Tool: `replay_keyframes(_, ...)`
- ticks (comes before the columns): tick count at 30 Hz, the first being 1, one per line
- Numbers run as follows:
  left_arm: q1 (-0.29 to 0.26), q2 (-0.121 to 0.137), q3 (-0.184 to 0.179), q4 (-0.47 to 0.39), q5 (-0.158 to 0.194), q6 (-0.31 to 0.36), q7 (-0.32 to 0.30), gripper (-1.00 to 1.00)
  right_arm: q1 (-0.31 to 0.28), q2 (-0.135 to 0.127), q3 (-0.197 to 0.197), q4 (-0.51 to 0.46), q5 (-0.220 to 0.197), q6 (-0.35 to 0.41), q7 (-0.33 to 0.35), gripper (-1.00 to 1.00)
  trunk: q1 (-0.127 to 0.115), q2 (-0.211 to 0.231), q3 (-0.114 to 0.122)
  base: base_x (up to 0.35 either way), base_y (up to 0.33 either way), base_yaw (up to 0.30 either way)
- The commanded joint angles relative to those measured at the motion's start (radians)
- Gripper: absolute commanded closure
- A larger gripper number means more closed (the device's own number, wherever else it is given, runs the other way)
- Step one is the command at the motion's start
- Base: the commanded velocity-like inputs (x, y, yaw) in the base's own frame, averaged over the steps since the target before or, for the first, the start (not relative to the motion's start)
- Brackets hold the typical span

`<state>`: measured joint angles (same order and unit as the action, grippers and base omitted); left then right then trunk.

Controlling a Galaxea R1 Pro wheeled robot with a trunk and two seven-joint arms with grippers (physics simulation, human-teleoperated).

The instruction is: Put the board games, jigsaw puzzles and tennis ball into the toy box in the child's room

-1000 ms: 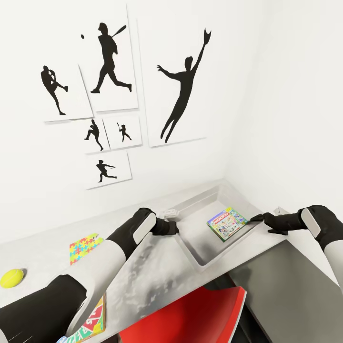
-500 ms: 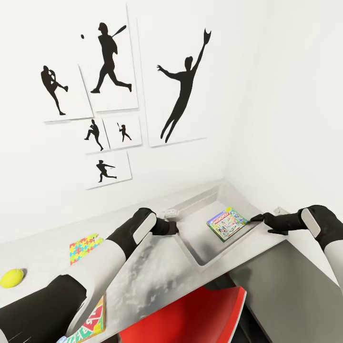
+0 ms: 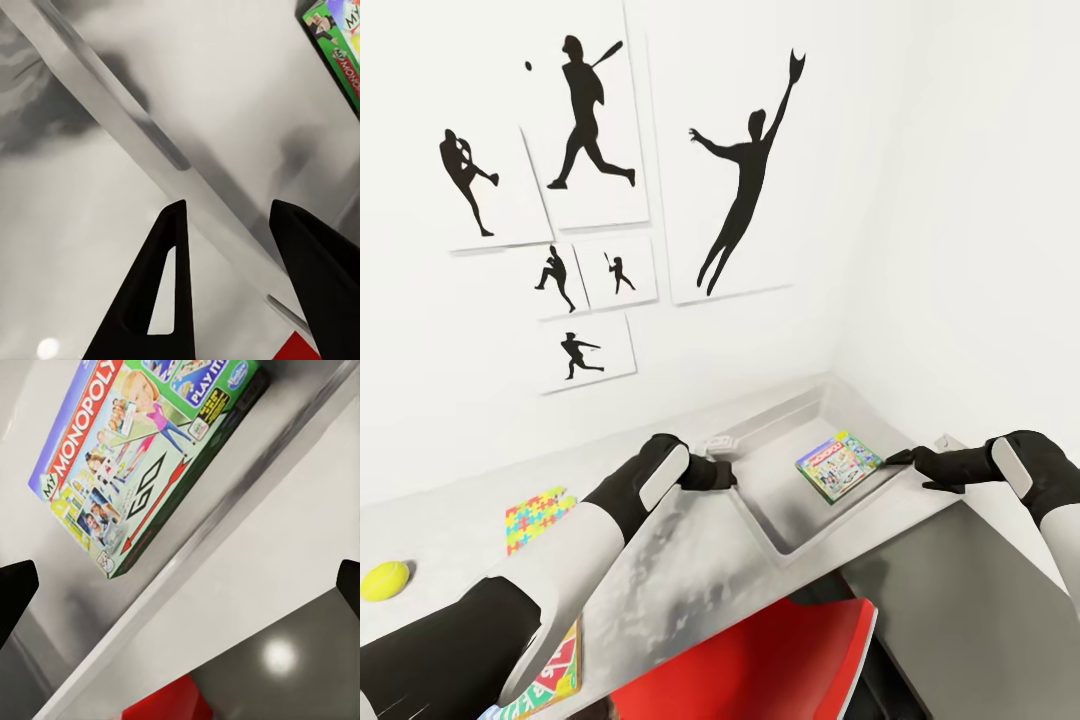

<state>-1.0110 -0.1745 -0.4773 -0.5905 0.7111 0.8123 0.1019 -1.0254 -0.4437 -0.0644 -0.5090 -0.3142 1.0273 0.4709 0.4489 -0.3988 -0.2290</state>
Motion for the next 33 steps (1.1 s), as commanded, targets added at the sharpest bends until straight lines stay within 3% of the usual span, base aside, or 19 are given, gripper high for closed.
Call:
replay_keyframes(1,0.0,0.0,-0.001,0.017,0.01,0.002,0.009,1.0,-0.001,0.0,-0.005,0.0,0.01,0.004,0.009,-1.0,0.001,-0.001,-0.003,0.0,0.0,0.0)
replay_keyframes(10,0.0,0.0,-0.001,0.015,0.01,0.004,0.009,1.0,-0.001,0.005,-0.004,0.003,0.01,-0.041,0.007,-1.0,0.001,-0.001,-0.003,0.0,0.0,0.0)
replay_keyframes(18,0.0,0.0,-0.002,0.014,0.01,0.004,0.009,1.0,-0.001,0.039,-0.007,0.05,0.012,-0.08,-0.042,-1.0,0.001,-0.001,-0.003,0.0,0.0,0.0)
replay_keyframes(28,0.0,0.0,-0.002,0.004,0.01,0.006,0.009,1.0,-0.001,0.042,-0.007,0.092,0.009,-0.122,-0.064,-1.0,0.001,-0.001,-0.003,0.0,0.0,0.0)
replay_keyframes(29,0.0,0.0,-0.001,0.003,0.01,0.006,0.009,1.0,-0.001,0.042,-0.008,0.092,0.009,-0.122,-0.064,1.0,0.001,-0.001,-0.003,0.0,0.0,0.0)
replay_keyframes(33,0.0,0.0,-0.001,0.0,0.01,0.007,0.009,1.0,-0.001,0.041,-0.007,0.093,0.009,-0.122,-0.065,1.0,0.001,-0.001,-0.003,0.0,0.0,0.0)
